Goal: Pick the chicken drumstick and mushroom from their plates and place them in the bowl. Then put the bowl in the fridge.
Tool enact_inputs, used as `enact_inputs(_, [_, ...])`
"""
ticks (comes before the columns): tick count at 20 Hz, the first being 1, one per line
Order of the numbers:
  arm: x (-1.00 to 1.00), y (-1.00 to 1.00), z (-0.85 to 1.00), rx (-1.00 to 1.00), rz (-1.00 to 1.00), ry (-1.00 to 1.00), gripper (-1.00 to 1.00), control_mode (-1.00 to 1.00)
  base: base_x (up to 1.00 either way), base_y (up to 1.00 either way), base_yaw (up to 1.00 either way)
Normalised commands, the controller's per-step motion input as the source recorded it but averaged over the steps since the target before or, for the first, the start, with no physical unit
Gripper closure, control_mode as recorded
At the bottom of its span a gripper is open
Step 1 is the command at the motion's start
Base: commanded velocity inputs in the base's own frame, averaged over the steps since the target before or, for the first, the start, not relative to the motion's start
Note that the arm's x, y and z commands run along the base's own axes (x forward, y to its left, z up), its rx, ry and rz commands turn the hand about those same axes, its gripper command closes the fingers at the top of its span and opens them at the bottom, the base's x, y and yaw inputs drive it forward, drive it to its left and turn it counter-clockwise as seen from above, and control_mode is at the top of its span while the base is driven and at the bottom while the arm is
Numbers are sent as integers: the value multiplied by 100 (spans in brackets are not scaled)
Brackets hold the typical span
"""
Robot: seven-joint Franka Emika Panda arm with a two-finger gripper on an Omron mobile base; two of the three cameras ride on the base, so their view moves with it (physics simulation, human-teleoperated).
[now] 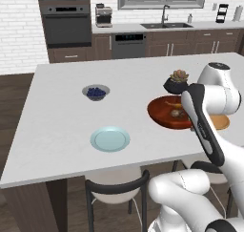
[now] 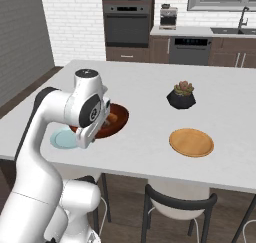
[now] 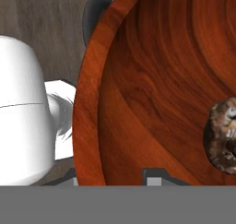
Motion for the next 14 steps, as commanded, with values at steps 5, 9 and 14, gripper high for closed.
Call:
enact_inputs(5, [0, 0, 0, 0, 0, 1, 100, -100, 0, 0, 0])
enact_inputs(9, [0, 0, 0, 0, 0, 0, 100, -100, 0, 0, 0])
enact_inputs(14, [0, 0, 0, 0, 0, 0, 100, 100, -33, -5, 0])
